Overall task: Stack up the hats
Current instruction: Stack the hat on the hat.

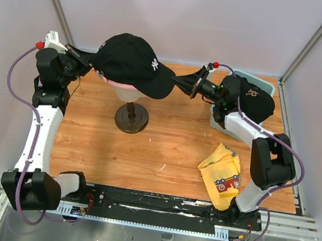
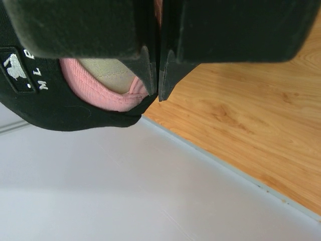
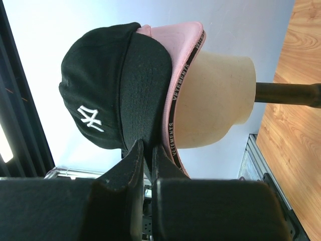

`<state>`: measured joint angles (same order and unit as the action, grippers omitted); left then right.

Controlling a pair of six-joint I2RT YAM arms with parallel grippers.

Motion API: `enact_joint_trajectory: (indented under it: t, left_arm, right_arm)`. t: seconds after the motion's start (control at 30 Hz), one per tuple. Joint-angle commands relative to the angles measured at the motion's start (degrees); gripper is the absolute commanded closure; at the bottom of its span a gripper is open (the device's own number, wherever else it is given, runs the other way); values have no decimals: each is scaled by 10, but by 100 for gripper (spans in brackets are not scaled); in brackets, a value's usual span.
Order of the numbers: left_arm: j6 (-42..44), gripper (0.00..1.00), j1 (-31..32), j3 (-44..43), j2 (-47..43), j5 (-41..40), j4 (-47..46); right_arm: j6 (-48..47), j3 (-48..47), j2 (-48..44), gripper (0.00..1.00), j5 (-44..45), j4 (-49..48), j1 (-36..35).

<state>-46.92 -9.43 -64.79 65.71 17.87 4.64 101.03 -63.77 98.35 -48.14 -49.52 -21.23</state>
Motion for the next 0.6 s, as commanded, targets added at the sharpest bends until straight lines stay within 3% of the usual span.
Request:
enact_joint_trajectory:
  t: [0.0, 0.23, 0.47, 0.57]
  left_arm:
    - [53, 99, -9, 39, 30, -59, 118]
    - [48, 100, -10, 24, 30, -56, 122]
    - [32, 99, -9, 14, 27, -51, 117]
    - [29, 97, -10, 10, 25, -48, 115]
  right_arm:
    - [-52, 17, 22, 99, -28, 92, 29]
    - [-46, -2, 14, 99, -22, 74, 32]
    - [-28, -22, 10, 83, -10, 39, 42]
    - [-28, -32, 7, 80, -9, 43, 42]
